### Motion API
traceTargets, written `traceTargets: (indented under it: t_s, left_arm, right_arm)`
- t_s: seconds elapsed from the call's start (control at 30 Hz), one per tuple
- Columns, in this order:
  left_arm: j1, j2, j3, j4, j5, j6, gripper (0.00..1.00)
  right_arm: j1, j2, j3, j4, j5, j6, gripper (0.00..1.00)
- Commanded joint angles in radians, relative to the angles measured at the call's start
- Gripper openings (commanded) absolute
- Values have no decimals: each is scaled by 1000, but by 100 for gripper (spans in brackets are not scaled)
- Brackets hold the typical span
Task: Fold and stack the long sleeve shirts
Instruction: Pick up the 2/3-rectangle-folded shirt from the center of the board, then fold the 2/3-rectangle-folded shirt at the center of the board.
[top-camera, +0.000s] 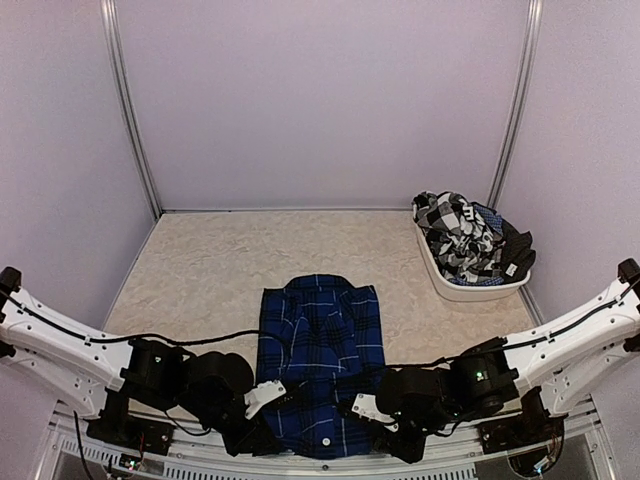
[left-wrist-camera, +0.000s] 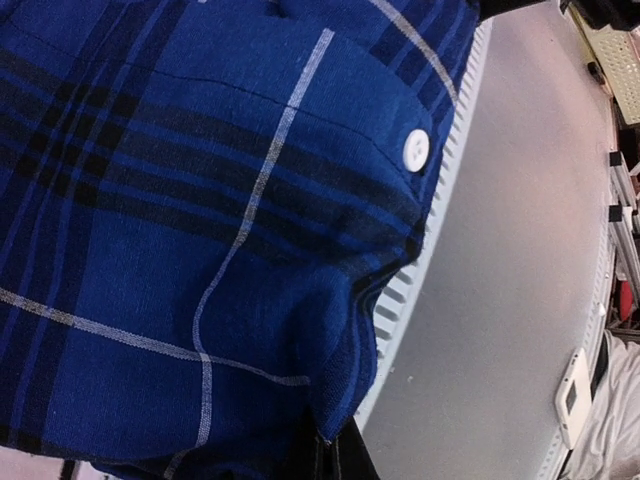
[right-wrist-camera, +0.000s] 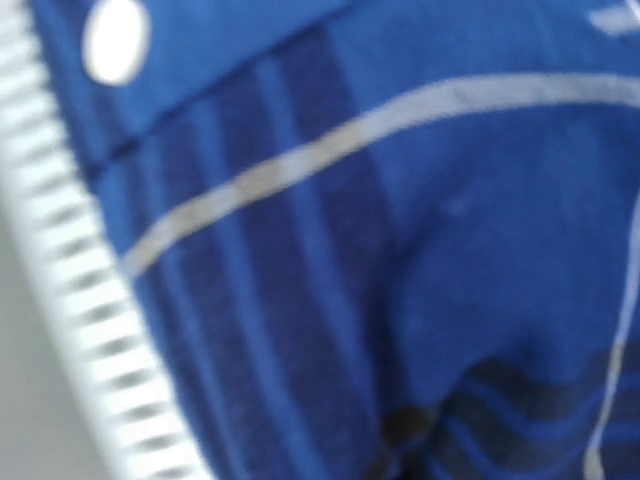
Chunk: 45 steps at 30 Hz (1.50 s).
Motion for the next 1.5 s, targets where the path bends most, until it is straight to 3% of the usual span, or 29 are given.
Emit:
traceTargets:
  t_s: [0.0, 0.13, 0.37, 0.53, 0.77, 0.93, 1.13, 1.47]
  left_arm:
    - [-16, -24, 59, 7, 78, -88, 0]
    - [32, -79, 84, 29, 146, -76, 0]
    - [286, -166, 116, 73, 297, -86, 0]
    - [433, -83, 193, 99, 389, -70, 0]
    - [635, 80, 267, 168, 483, -99, 0]
    - [673, 161, 342, 170, 522, -75, 0]
    - [694, 167, 322, 180, 571, -106, 0]
    - [688, -30, 166, 123, 570, -132, 0]
  right_arm:
    - [-7, -85, 54, -20, -244, 19, 0]
    - [-69, -130, 85, -61, -347, -8, 0]
    - [-341, -226, 112, -91, -495, -65, 0]
    - [-555, -230, 146, -84, -621, -97, 0]
    - [-815, -112, 152, -58, -813, -163, 0]
    - [-849, -54, 165, -12, -905, -168, 0]
    - [-849, -67, 86, 133, -1029, -48, 0]
    - [-840, -177, -92, 380, -1098, 199, 0]
